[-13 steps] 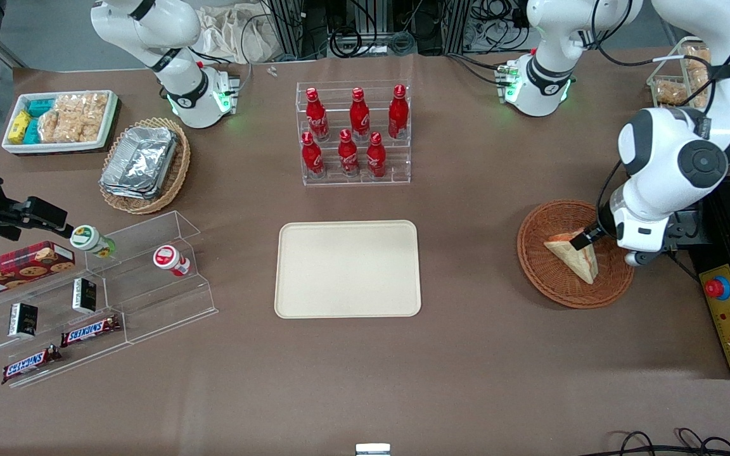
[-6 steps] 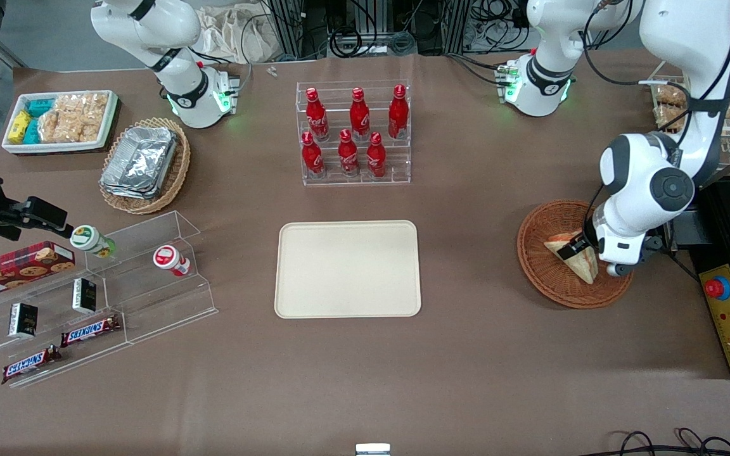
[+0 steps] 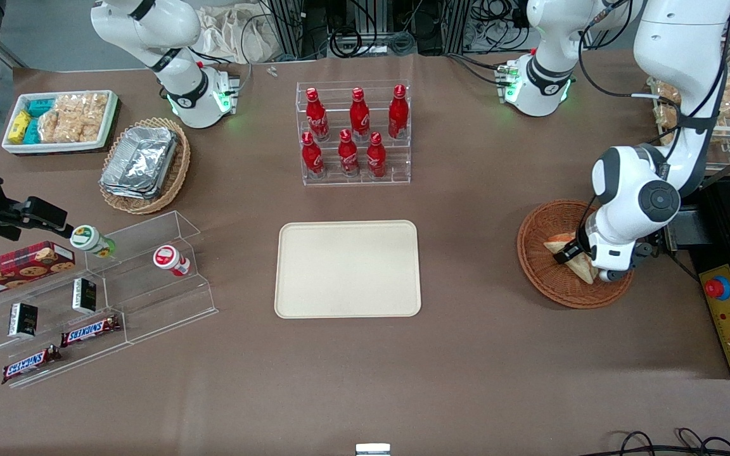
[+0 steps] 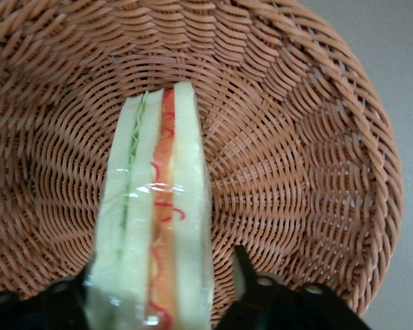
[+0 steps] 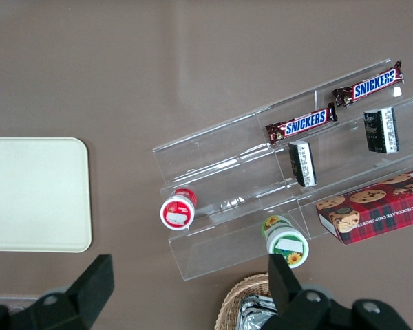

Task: Place sandwich from basket to tray
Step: 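Close the left gripper on the wrapped sandwich, then lift the sandwich out of the basket and carry it toward the tray, then lower the held sandwich onto the cream tray, then open the left gripper to release the sandwich on the tray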

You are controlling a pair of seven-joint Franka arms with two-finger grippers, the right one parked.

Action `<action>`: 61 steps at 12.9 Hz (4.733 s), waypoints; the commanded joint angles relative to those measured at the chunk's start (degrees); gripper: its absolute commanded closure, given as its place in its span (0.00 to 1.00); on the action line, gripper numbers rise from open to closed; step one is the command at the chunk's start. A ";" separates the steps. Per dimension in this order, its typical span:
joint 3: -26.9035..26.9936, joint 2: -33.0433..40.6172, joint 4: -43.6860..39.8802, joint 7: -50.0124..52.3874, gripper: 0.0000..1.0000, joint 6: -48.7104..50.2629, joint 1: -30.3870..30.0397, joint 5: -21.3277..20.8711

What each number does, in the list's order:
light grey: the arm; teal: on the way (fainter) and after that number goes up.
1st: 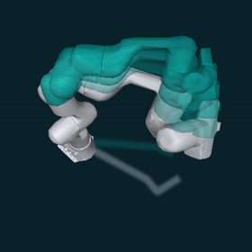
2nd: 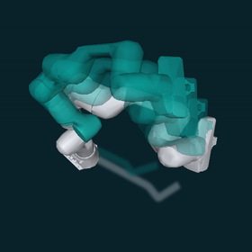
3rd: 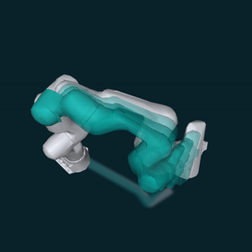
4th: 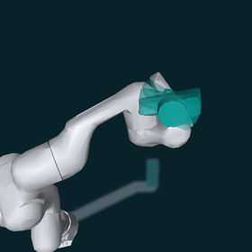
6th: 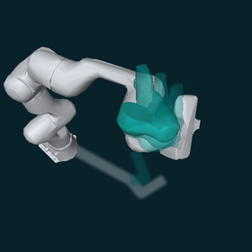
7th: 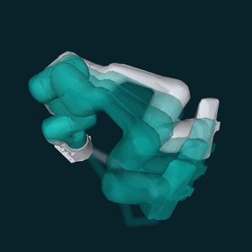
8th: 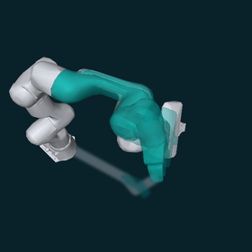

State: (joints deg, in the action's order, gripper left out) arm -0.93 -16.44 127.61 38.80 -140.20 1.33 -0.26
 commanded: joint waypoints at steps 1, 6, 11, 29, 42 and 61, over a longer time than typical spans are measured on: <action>-0.03 0.45 -0.17 4.77 1.00 -1.13 -0.10 0.18; -0.21 2.37 -2.54 9.35 1.00 1.23 0.08 0.35; -0.21 8.79 -16.83 8.57 1.00 29.13 -0.18 0.44; -24.73 -14.90 -41.57 3.72 1.00 29.66 14.39 -5.51; -24.64 -29.35 -42.71 6.02 0.88 14.60 17.39 -11.25; -22.89 -17.42 -44.91 12.61 0.00 21.17 16.52 -14.68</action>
State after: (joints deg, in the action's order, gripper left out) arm -25.31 -40.04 81.53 49.28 -123.23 17.56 -14.14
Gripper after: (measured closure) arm 0.000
